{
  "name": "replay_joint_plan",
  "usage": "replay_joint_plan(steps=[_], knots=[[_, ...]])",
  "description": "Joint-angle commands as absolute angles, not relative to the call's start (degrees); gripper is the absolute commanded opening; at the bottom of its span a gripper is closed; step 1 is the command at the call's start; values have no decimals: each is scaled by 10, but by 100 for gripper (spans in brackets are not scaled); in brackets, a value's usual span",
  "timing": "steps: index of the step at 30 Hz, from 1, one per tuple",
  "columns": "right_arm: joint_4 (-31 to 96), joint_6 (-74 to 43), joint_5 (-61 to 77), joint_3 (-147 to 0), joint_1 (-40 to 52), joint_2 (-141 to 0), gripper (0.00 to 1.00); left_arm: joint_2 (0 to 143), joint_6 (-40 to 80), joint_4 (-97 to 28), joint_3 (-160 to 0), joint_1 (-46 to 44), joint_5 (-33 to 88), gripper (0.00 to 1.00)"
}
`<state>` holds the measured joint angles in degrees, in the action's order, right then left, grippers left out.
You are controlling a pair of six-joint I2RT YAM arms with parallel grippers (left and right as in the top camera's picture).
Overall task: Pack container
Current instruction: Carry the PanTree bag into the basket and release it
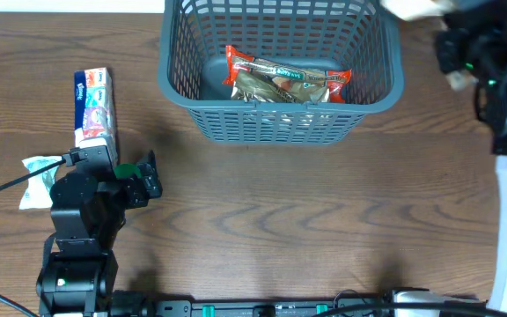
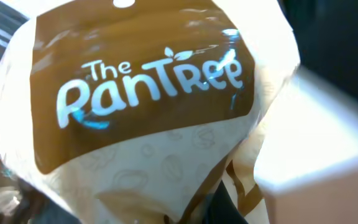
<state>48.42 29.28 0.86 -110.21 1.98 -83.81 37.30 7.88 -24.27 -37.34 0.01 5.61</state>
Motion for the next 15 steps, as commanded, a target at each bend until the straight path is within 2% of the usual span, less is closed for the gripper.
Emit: replay_joint_plan(steps=[1, 5, 15], knots=[[449, 447, 49, -1113, 84, -840, 1, 373, 78, -244, -383, 3, 56, 98], [416, 519, 110, -1113, 131, -868, 1, 373, 78, -244, -383, 3, 56, 98], [438, 521, 248, -1113, 158, -1034, 1, 373, 78, -244, -383, 3, 56, 98]])
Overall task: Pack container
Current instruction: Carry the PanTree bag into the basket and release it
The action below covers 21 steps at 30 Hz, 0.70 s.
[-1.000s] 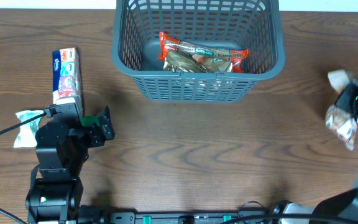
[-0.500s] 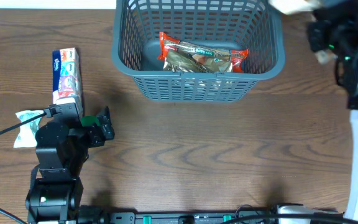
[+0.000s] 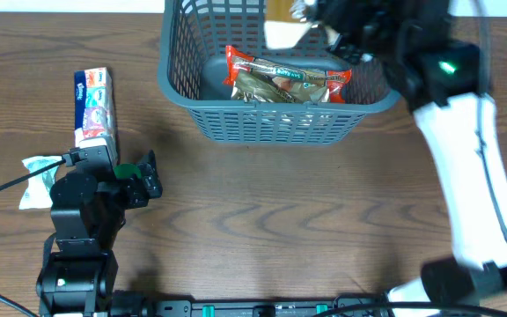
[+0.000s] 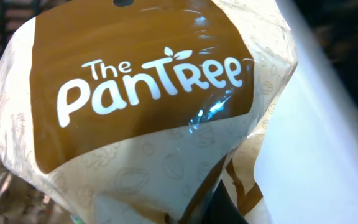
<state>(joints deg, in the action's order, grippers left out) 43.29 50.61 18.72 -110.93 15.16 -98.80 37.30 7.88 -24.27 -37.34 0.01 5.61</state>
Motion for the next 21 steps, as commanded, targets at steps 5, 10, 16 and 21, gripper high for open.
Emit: replay_joint_plan(steps=[5, 10, 16, 21], knots=[[451, 510, 260, -1113, 158, -1105, 1, 373, 78, -246, -383, 3, 56, 98], [462, 508, 260, -1113, 157, -1153, 1, 373, 78, -251, -383, 3, 56, 98], [467, 463, 260, -1113, 156, -1160, 75, 373, 78, -264, -383, 3, 56, 98], [467, 447, 260, -1117, 155, -1137, 99, 373, 78, -270, -383, 3, 56, 98]])
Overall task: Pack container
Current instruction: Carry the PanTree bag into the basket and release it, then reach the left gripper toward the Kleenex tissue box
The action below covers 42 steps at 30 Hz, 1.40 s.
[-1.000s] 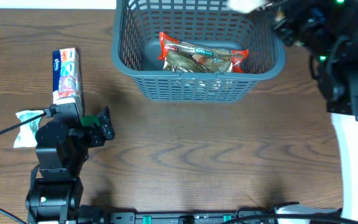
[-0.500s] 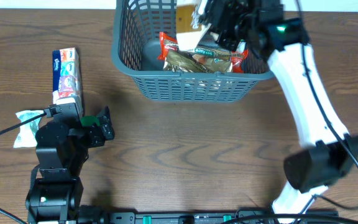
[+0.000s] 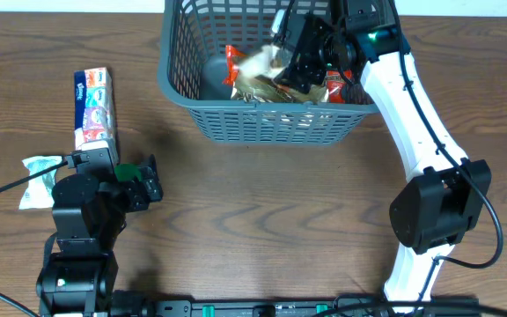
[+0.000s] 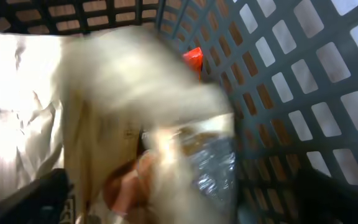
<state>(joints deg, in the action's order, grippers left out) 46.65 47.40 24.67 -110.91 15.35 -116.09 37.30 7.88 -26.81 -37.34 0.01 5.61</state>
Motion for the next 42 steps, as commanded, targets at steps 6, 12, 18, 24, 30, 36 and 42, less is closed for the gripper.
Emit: replay_joint_plan(steps=[6, 12, 18, 24, 30, 36, 42], knots=[[470, 380, 259, -1172, 145, -1076, 99, 373, 78, -267, -383, 3, 56, 98], [467, 242, 167, -1255, 82, -997, 99, 381, 90, -310, -440, 3, 53, 98], [538, 23, 96, -1266, -64, -943, 99, 486, 109, -503, -678, 3, -60, 98], [686, -88, 97, -1244, -179, -968, 99, 672, 166, -725, -903, 29, -71, 98], [722, -81, 96, -1188, -199, -1016, 99, 784, 143, -724, -928, 62, -51, 98], [721, -81, 97, -1147, -194, -1066, 99, 873, 47, -666, -929, 130, 8, 98], [718, -54, 99, -1136, -178, -1092, 99, 935, -45, -608, -930, 187, 62, 98]])
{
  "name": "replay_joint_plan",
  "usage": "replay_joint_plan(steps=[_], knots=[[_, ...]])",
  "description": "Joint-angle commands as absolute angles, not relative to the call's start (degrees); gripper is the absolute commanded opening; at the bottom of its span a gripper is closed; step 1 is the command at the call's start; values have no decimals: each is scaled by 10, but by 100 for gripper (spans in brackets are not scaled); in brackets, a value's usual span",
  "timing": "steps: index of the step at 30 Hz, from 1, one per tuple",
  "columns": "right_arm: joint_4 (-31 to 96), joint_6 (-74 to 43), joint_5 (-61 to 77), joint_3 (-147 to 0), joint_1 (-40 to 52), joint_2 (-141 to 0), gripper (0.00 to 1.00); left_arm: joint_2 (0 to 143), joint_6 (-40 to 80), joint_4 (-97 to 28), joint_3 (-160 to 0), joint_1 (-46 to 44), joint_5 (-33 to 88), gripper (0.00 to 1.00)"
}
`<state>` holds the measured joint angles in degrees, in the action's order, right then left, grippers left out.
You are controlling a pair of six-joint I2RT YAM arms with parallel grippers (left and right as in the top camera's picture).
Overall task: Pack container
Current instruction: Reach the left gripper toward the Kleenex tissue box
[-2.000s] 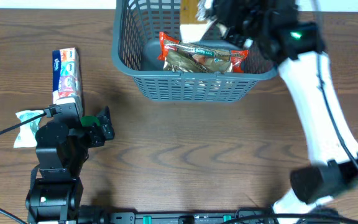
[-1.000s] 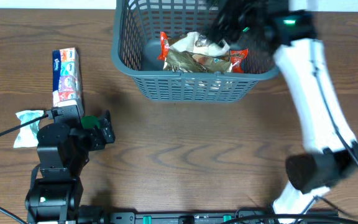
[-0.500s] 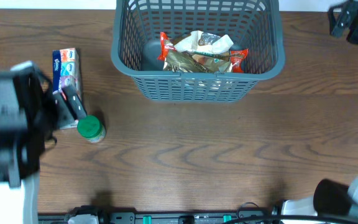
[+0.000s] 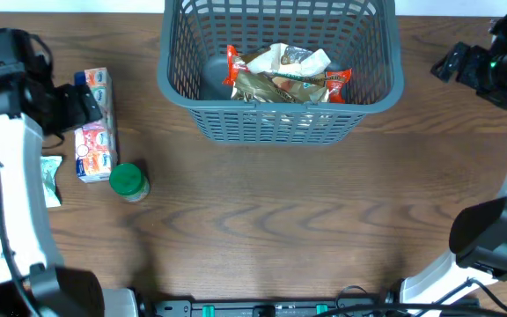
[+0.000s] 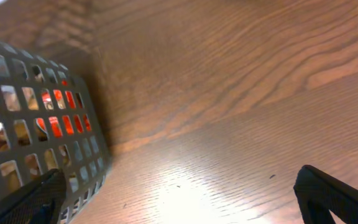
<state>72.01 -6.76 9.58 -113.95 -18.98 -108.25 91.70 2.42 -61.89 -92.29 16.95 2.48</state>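
Observation:
The grey mesh basket (image 4: 280, 123) stands at the back middle of the table. Inside it a white and brown snack bag (image 4: 290, 60) lies on top of a brown pack with red ends (image 4: 275, 85). My right gripper (image 4: 447, 63) hangs open and empty to the right of the basket; in the right wrist view the right gripper (image 5: 185, 208) has its fingers spread wide over bare wood, with the basket wall (image 5: 36, 130) at the left. My left gripper (image 4: 76, 102) sits against the upper left side of a tissue box (image 4: 96, 128); its jaw state is unclear.
A green-lidded jar (image 4: 129, 180) stands just in front of the tissue box. A small white and teal packet (image 4: 50, 179) lies at the left edge. The wooden table (image 4: 280, 229) stretches in front of the basket.
The white and brown bag now lies in the basket and my right gripper is open outside it at the right. My left arm has moved from the front left to the tissue box, uncovering the jar.
My right gripper held the white and brown bag at the back right corner, then over the basket's rear, then low inside the basket. Now the bag rests there and the gripper is away. The left arm stayed parked until the last interval.

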Motion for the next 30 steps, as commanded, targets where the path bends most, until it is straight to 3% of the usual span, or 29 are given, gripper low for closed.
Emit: replay_joint_plan(steps=[1, 7, 30], knots=[[716, -50, 98, -1136, -176, -1093, 99, 943, -53, -597, -930, 190, 60, 98], [701, -47, 96, -1136, -175, -1093, 99, 1000, -51, -542, -930, 192, 6, 98], [670, -51, 88, -1136, -175, -1093, 99, 1166, -144, -455, -930, 175, 9, 98]])
